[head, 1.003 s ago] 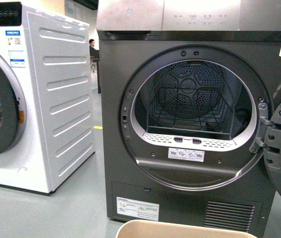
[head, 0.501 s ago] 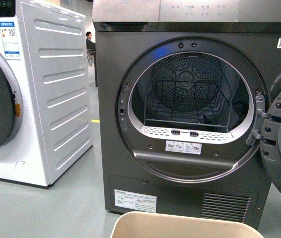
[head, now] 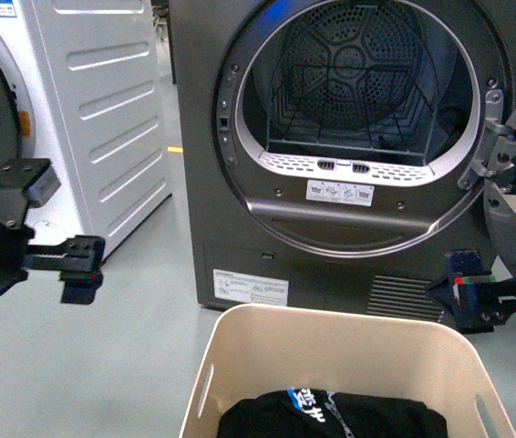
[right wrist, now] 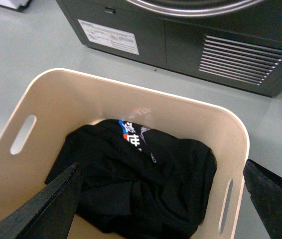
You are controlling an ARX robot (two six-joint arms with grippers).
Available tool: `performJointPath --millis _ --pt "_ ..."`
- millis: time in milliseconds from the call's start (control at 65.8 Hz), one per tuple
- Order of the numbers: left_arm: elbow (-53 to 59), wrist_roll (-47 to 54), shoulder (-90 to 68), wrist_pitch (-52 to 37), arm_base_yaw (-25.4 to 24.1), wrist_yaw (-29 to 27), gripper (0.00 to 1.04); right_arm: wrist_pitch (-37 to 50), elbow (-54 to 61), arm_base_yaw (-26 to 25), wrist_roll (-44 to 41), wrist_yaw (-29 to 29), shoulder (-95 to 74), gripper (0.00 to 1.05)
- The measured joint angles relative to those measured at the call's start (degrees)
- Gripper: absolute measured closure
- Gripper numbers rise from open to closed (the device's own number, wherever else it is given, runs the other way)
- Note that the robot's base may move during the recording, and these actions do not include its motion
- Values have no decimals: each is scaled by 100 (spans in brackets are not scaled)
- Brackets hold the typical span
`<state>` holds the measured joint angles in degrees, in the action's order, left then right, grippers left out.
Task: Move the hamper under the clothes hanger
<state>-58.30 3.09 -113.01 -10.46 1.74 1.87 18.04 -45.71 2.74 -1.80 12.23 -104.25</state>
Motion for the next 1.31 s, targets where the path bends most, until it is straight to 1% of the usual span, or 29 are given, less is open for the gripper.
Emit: performJointPath --millis 228,349,516,638,851,1109,1306 --pt "-1231 -179 -1082 636 706 -199 7 -199 -859 -42 -184 -251 -1279 8" --pt "-1963 -391 -1749 986 1145 -337 7 -229 -1397 -42 -337 -577 -1952 8" --pt "-2328 -647 -2203 1172 1266 -341 7 -308 -1757 -120 -490 -813 -2363 8" --pt "-2391 -748 -2332 1200 1307 -321 7 -380 -2020 -330 -551 -970 -2675 8" --pt "-2455 -918 -2374 1204 1432 -142 7 -352 -2120 -601 -549 -1027 -3136 8" --pt "-2455 -1049 -2494 1257 1683 -13 7 -212 -2074 -605 -533 -1023 -3440 8" --pt "-2505 -1233 -2629 1475 1827 26 7 -190 -2074 -579 -518 -1027 -3462 8"
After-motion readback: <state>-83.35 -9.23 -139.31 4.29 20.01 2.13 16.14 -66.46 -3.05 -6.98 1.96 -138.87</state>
